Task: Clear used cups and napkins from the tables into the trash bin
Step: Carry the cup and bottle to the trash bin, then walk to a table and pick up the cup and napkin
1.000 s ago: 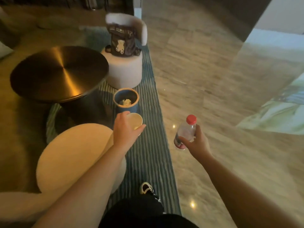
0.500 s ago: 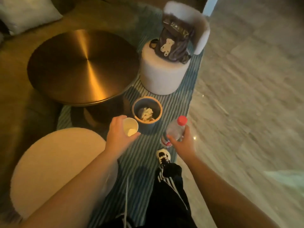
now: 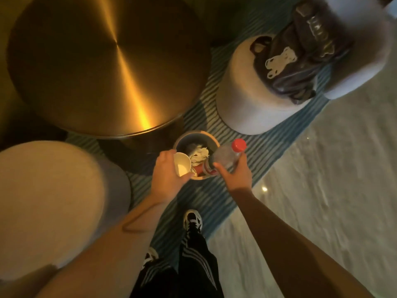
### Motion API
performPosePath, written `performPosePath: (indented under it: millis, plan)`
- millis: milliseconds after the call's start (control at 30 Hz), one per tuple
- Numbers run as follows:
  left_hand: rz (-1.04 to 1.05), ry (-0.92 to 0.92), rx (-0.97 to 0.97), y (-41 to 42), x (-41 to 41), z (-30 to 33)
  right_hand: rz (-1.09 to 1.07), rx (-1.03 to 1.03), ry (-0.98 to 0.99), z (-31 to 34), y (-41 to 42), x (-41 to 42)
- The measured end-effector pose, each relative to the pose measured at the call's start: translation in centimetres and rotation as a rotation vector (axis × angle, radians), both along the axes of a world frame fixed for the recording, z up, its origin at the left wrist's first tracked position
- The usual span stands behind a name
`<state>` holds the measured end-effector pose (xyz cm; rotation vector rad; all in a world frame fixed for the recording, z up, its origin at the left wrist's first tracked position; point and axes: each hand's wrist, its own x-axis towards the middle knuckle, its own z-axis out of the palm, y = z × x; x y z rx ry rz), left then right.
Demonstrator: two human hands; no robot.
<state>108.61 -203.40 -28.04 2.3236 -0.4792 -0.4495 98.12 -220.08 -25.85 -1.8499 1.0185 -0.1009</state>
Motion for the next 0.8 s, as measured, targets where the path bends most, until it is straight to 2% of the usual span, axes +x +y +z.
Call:
performPosePath:
  millis: [200, 300, 433, 533, 733, 800]
  plan:
    - [-0.002, 0.220, 0.080, -3.6, 2.6, -4.1, 0.092, 0.056, 0.107, -4.1, -3.2, 3.9]
    - [-0.033, 0.255, 0.127, -3.3, 2.8, -4.7, 0.077, 0.068, 0.202, -4.8, -4.0, 3.9]
    - [0.003, 0.168, 0.186, -1.5, 2.7, -3.1, 0.110, 0.036, 0.255, -3.4, -4.1, 3.0]
    - [0.034, 0.116, 0.205, 0.8, 2.3, -0.4, 0.203, -0.067, 0.163, -0.9, -3.0, 2.4]
    - [0.195, -0.024, 0.288, 7.4, 0.6, 5.4, 0.568, -0.055, 0.106, 4.0, 1.1, 4.4]
    - [0.288, -0.028, 0.325, 9.6, -0.2, 7.1, 0.673, -0.116, 0.102, 5.2, 3.3, 5.8]
